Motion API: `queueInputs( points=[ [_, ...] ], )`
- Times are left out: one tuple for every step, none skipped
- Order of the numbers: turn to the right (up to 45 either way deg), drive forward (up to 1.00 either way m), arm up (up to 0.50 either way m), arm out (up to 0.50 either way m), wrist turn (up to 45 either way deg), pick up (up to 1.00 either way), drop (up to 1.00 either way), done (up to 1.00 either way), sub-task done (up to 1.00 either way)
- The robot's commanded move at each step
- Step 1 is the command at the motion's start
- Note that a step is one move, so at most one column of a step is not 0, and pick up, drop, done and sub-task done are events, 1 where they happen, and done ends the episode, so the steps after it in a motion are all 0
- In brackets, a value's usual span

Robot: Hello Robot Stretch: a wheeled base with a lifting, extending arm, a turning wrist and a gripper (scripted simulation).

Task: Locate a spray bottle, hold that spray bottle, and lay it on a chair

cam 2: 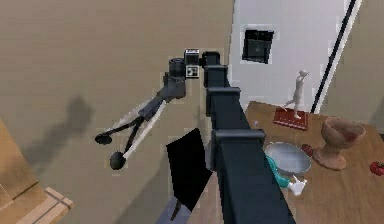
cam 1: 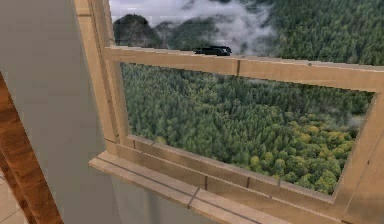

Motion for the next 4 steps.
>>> queueInputs(
  points=[
    [0.0,0.00,0.00,-0.38,0.0,0.00,0.00,0.00,0.00],
    [18.0,0.00,0.00,0.00,0.0,0.00,0.00,0.00,0.00],
    [0.0,0.00,0.00,0.40,0.0,0.00,0.00,0.00,0.00],
    [0.0,0.00,0.00,0.00,45.0,0.00,0.00,0.00,0.00]
  ],
)
